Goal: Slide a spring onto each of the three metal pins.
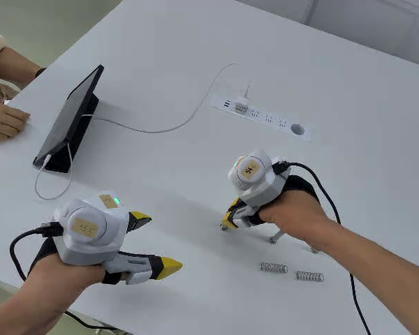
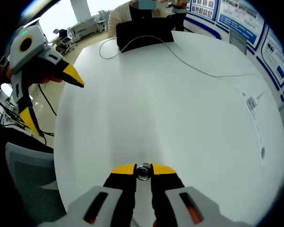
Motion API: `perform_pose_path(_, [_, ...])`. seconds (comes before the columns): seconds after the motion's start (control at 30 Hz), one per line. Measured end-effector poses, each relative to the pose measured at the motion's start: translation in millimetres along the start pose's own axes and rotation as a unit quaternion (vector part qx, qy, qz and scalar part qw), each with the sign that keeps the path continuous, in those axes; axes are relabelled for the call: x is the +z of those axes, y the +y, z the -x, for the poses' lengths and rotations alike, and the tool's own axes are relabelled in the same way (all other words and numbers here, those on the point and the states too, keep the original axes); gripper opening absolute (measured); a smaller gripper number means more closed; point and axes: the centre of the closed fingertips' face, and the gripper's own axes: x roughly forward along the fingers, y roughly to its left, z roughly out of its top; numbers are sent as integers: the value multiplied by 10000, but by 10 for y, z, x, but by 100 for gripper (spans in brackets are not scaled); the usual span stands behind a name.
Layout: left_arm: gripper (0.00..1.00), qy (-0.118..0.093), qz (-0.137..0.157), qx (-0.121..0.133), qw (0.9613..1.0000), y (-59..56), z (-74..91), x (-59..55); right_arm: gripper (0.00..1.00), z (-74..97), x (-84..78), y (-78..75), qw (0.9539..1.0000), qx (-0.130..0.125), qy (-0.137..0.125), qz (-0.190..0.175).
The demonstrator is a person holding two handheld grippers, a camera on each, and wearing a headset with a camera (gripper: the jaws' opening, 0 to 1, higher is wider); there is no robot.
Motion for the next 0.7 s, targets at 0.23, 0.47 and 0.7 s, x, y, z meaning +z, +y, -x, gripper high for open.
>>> perform_pose_path(0.23, [66, 7, 5, 3, 10000, 9, 3, -2, 13, -77, -31, -1, 10000, -45, -10, -65])
perform_pose_path(0.47, [66, 7, 5, 6, 10000, 15, 1, -3, 13, -132, -43, -11, 9997, -110, -78, -189])
perform_pose_path(0.7, [65, 16, 4, -1, 10000, 1, -6, -7, 13, -185, -56, -20, 9993, -160, -147, -318])
